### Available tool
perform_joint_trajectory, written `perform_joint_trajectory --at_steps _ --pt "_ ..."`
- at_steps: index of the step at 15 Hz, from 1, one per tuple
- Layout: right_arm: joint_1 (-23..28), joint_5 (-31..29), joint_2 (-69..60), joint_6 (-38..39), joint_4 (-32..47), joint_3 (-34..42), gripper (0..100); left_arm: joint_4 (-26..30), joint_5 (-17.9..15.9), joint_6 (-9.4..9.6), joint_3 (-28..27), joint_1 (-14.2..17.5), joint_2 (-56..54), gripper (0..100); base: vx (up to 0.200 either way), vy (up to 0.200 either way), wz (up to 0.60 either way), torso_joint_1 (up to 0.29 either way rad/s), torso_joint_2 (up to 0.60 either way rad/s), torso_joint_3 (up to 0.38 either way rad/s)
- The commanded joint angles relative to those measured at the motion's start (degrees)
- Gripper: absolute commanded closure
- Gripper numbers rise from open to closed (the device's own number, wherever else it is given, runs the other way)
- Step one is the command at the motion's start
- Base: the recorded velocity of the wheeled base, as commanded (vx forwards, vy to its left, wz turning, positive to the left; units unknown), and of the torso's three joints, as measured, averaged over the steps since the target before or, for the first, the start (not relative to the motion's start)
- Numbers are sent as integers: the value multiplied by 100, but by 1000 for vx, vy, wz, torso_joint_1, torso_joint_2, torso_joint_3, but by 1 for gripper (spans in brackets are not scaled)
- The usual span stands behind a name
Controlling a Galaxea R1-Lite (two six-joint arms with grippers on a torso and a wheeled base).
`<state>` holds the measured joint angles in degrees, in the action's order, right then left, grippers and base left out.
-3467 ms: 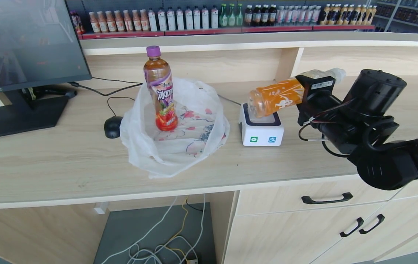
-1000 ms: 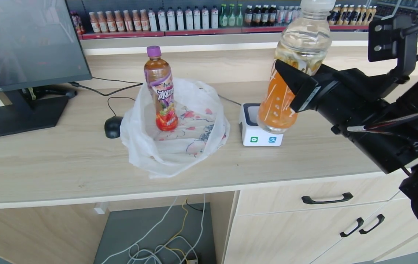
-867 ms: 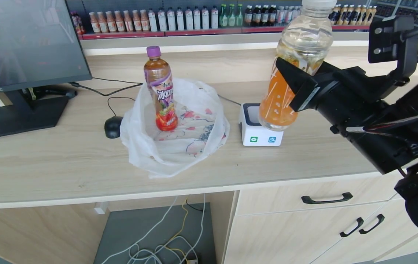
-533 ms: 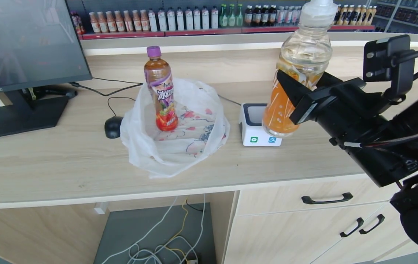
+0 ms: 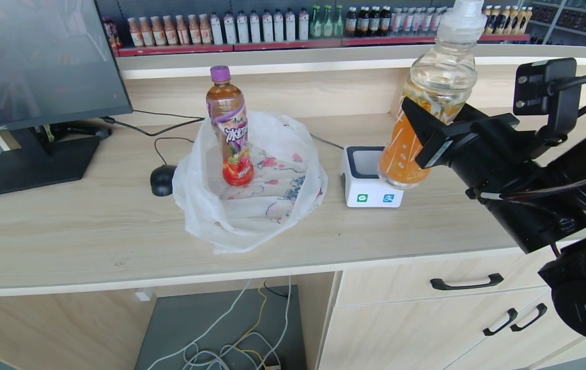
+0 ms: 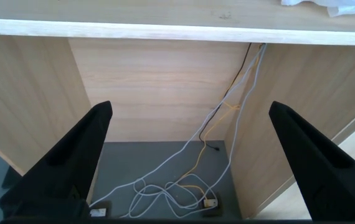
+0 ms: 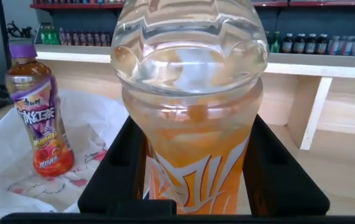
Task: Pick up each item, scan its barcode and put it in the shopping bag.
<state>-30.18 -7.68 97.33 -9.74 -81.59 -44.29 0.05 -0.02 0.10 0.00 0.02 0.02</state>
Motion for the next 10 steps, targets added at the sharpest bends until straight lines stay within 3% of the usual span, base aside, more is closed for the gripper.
perform_joint_trajectory --at_steps 1,4,10 --pt "4 21 84 7 3 -1 100 4 2 -1 0 -2 6 0 0 200 0 7 2 2" --pt "4 12 137 34 -15 -1 100 4 2 17 0 -2 -2 0 0 200 0 2 4 2" --pt "13 12 506 34 -50 -344 100 4 2 25 0 -2 -2 0 0 0 0 0 0 0"
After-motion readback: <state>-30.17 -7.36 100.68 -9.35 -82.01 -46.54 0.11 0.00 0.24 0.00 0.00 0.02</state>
